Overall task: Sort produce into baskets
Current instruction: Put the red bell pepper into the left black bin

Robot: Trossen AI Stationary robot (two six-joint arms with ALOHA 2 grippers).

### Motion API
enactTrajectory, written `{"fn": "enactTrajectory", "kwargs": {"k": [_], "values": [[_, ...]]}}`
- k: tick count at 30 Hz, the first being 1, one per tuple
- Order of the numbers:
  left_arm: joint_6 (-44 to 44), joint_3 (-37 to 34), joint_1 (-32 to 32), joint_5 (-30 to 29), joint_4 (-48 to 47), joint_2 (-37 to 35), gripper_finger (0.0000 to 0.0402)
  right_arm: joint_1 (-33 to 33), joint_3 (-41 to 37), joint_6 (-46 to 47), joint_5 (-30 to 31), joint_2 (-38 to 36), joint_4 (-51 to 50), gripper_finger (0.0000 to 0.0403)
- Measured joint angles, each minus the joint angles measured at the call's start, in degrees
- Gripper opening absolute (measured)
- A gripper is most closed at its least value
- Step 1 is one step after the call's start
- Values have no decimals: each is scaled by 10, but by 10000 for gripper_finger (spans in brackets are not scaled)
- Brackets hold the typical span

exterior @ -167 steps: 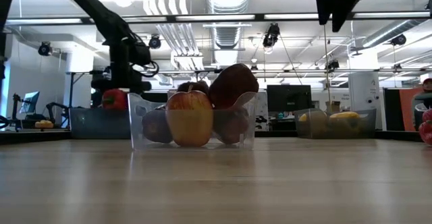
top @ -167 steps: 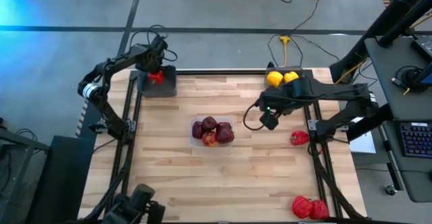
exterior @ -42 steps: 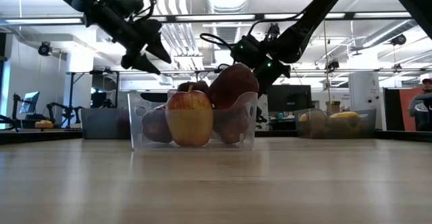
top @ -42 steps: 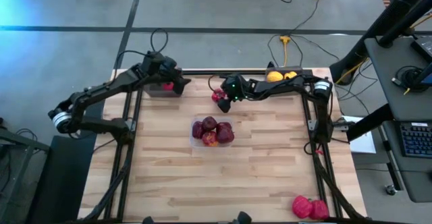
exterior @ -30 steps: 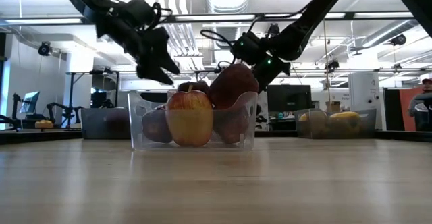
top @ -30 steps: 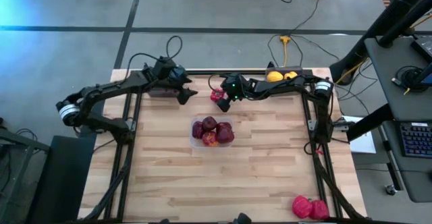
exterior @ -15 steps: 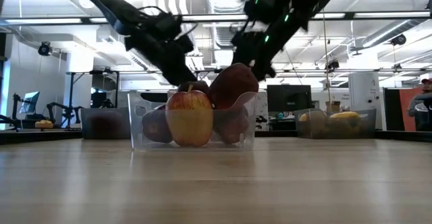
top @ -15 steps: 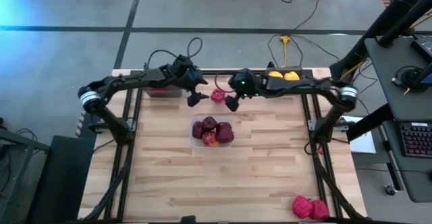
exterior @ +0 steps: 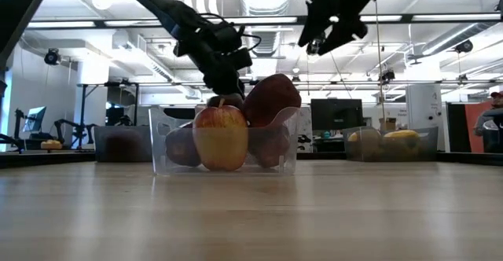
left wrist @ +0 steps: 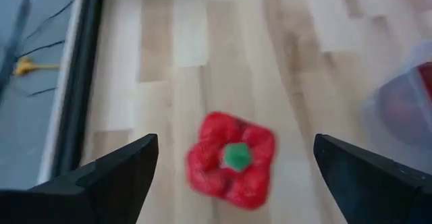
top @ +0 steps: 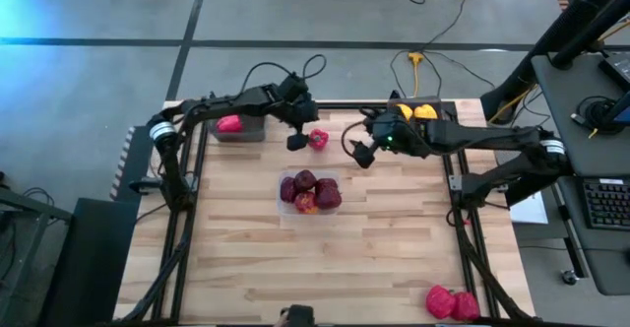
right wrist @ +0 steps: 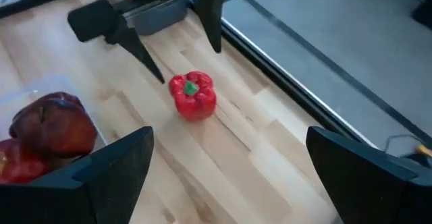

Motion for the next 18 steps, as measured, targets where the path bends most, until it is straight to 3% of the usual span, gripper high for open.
{"fn": "enactTrajectory", "kwargs": {"k": [6, 13, 18], "values": [[21, 21, -9, -18, -34, 15, 378, 2, -1, 21, 52, -5, -67, 379], [61, 24, -33, -23, 0, 66, 378, 1, -1, 20, 53, 8, -77, 379], [52, 65, -32, -74, -10, 119, 378, -1, -1, 20, 52, 14, -79, 379]]}}
